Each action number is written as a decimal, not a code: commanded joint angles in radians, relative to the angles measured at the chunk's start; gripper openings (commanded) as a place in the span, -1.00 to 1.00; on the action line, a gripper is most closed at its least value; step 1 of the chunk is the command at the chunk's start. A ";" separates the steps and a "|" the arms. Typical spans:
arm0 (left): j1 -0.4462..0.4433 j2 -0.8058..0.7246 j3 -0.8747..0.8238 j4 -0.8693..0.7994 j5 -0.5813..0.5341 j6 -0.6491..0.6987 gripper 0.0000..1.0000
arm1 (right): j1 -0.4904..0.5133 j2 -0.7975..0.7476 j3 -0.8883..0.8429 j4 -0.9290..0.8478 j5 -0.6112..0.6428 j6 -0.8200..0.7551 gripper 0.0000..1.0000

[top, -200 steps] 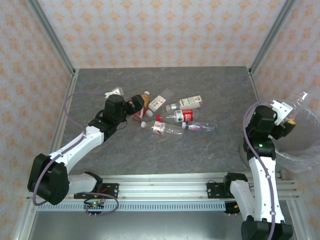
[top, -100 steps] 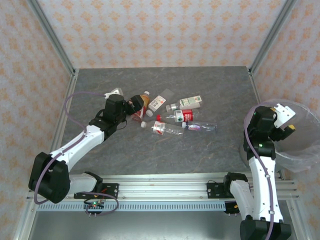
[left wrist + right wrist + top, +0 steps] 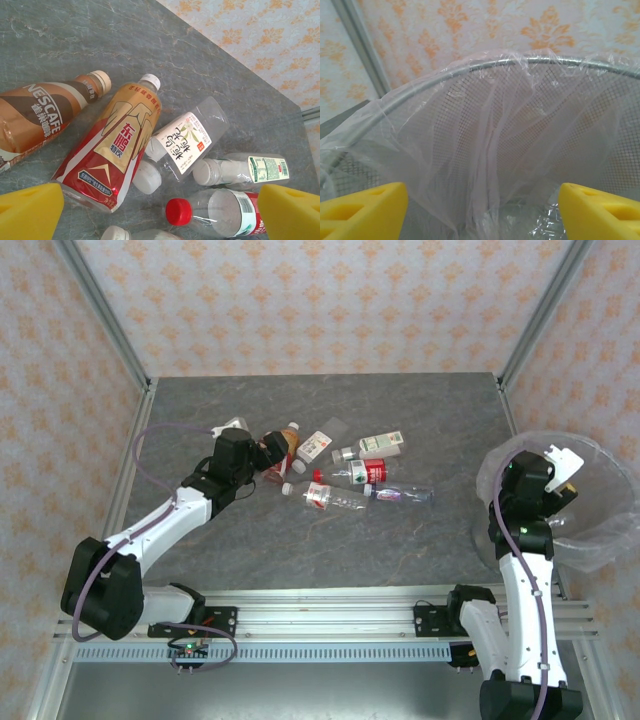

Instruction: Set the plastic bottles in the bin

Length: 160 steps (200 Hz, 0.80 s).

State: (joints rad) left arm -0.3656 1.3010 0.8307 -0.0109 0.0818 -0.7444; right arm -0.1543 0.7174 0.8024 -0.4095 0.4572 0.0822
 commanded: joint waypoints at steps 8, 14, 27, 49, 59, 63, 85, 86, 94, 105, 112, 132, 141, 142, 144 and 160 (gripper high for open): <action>0.010 0.007 0.037 -0.037 -0.016 -0.014 1.00 | -0.001 0.008 0.038 -0.011 -0.105 0.025 0.58; 0.009 0.006 0.038 -0.042 -0.019 -0.014 1.00 | -0.001 0.008 0.041 -0.012 -0.109 0.025 0.59; 0.012 0.006 0.038 -0.049 -0.025 -0.014 1.00 | -0.001 0.006 0.049 -0.014 -0.123 0.025 0.58; 0.014 0.006 0.042 -0.070 -0.044 -0.014 1.00 | -0.001 0.001 0.063 -0.018 -0.142 0.019 0.59; 0.015 0.005 0.046 -0.092 -0.068 -0.023 1.00 | -0.002 -0.001 0.065 -0.018 -0.134 0.009 0.59; 0.017 0.003 0.050 -0.108 -0.084 -0.029 1.00 | -0.001 0.000 0.068 -0.019 -0.127 0.007 0.59; 0.026 0.003 0.060 -0.167 -0.141 -0.051 1.00 | -0.001 -0.007 0.084 -0.031 -0.075 0.005 0.65; 0.027 0.004 0.060 -0.170 -0.143 -0.051 1.00 | -0.002 -0.007 0.085 -0.031 -0.074 0.005 0.65; 0.033 0.003 0.060 -0.180 -0.149 -0.057 1.00 | -0.001 -0.010 0.094 -0.035 -0.058 0.007 0.67; 0.043 0.002 0.059 -0.191 -0.158 -0.062 1.00 | -0.002 -0.017 0.105 -0.036 -0.041 0.005 0.69; 0.046 0.001 0.057 -0.194 -0.161 -0.063 1.00 | -0.002 -0.020 0.109 -0.034 -0.036 0.000 0.69; 0.063 -0.003 0.055 -0.207 -0.170 -0.074 1.00 | -0.002 -0.024 0.123 -0.034 -0.035 -0.009 0.70; 0.073 0.000 0.056 -0.218 -0.171 -0.084 1.00 | -0.002 -0.024 0.133 -0.039 -0.041 -0.006 0.70; 0.075 0.000 0.057 -0.219 -0.171 -0.086 1.00 | -0.002 -0.024 0.134 -0.039 -0.042 -0.005 0.70; 0.077 0.000 0.056 -0.220 -0.170 -0.088 1.00 | -0.001 -0.024 0.136 -0.040 -0.044 -0.004 0.70; 0.090 0.003 0.057 -0.222 -0.161 -0.094 1.00 | -0.002 -0.027 0.147 -0.034 -0.094 -0.018 0.75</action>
State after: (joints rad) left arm -0.2962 1.3010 0.8577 -0.1871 -0.0414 -0.8082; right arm -0.1539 0.7017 0.9070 -0.4301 0.3889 0.0853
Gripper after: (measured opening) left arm 0.998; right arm 0.854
